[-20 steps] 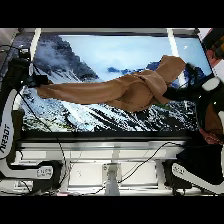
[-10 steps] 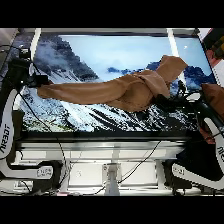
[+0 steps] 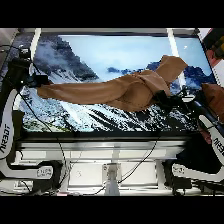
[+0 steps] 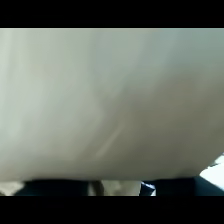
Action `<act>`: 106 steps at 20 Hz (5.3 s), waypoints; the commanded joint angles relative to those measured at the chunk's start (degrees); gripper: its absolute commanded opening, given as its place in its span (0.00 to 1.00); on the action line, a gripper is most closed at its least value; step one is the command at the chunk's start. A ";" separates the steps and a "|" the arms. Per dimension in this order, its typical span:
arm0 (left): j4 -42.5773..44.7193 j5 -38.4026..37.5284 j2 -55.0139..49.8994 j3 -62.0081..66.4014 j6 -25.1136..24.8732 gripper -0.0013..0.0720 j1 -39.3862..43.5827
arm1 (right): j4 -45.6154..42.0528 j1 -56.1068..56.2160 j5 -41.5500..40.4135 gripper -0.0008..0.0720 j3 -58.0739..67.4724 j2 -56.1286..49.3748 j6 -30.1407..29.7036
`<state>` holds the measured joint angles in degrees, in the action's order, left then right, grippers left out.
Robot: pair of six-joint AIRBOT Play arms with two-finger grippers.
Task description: Fold the clothes and pants, and hang the long-sleeved shirts on hangers.
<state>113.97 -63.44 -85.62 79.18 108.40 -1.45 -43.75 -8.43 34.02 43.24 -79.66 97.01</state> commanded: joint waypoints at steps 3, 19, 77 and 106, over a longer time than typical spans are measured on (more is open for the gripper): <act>0.00 0.22 0.02 -0.04 0.02 0.05 0.02 | 6.40 0.02 -2.12 0.25 0.39 -1.95 1.38; 11.10 20.57 10.16 0.09 0.20 0.05 -0.15 | -22.23 -0.15 17.70 0.05 46.10 -0.48 -8.00; -56.63 17.35 1.53 -22.03 -32.81 0.79 -36.15 | -34.03 -0.09 67.93 0.05 36.94 2.14 -30.05; -65.70 25.75 -3.02 -15.56 -33.20 0.05 -31.61 | -32.57 -0.09 64.13 0.05 37.07 2.14 -25.64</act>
<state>53.89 -38.48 -89.06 60.16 77.34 -34.87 -76.31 -8.54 99.61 80.18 -77.52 69.23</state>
